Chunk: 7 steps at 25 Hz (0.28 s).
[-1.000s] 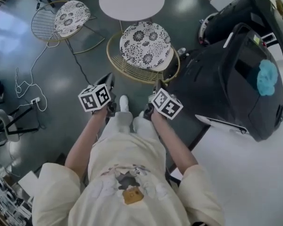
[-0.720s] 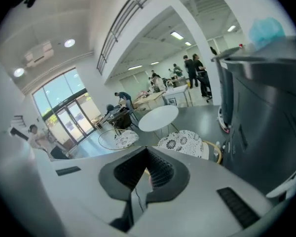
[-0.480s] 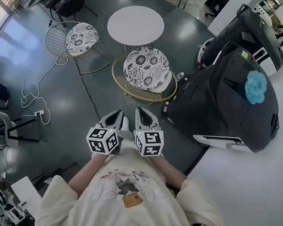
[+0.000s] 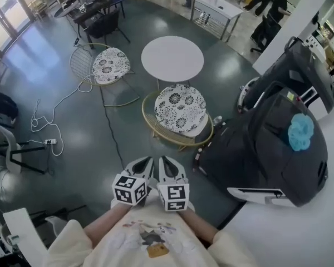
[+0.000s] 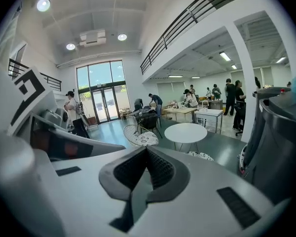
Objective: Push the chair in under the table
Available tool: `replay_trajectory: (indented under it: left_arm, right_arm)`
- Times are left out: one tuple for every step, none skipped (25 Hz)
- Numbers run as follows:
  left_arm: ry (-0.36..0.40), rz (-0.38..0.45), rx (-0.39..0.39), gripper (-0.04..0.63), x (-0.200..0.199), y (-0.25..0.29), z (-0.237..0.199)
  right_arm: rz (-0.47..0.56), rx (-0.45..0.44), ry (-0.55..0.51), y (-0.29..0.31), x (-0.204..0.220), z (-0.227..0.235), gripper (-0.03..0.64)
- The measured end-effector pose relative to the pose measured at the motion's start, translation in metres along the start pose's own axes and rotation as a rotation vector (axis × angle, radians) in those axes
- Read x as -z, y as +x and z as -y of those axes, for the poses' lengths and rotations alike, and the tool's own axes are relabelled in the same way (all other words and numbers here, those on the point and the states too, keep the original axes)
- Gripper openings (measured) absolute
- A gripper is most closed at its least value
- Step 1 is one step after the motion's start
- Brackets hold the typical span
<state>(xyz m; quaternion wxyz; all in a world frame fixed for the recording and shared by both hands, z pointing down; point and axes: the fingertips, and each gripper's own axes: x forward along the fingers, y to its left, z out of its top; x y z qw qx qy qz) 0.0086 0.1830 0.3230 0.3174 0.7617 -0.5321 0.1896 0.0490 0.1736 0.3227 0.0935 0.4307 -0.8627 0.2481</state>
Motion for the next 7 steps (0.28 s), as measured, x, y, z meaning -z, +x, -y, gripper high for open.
replay_trajectory:
  left_arm:
    - [0.0,0.001,-0.007,0.009,0.001,-0.001,-0.001]
    - [0.001,0.001,-0.015,0.009,0.003,-0.003,-0.001]
    - [0.003,0.0,-0.021,0.009,0.004,-0.005,-0.001]
    - [0.006,-0.001,-0.027,0.009,0.006,-0.007,0.0]
    - [0.009,-0.003,-0.032,0.009,0.009,-0.01,0.001]
    - [0.012,-0.006,-0.037,0.009,0.012,-0.012,0.003]
    - [0.015,-0.01,-0.041,0.009,0.015,-0.014,0.005]
  right_arm:
    - [-0.006,-0.007,0.0,-0.001,0.003,-0.001,0.008]
    - [-0.012,-0.015,-0.001,-0.002,0.006,-0.003,0.008]
    - [-0.016,-0.021,-0.003,-0.003,0.009,-0.004,0.008]
    - [-0.02,-0.026,-0.004,-0.006,0.011,-0.006,0.008]
    - [-0.025,-0.031,-0.005,-0.009,0.013,-0.007,0.008]
    - [-0.029,-0.035,-0.004,-0.012,0.015,-0.008,0.008]
    - [-0.033,-0.04,-0.004,-0.015,0.017,-0.009,0.008]
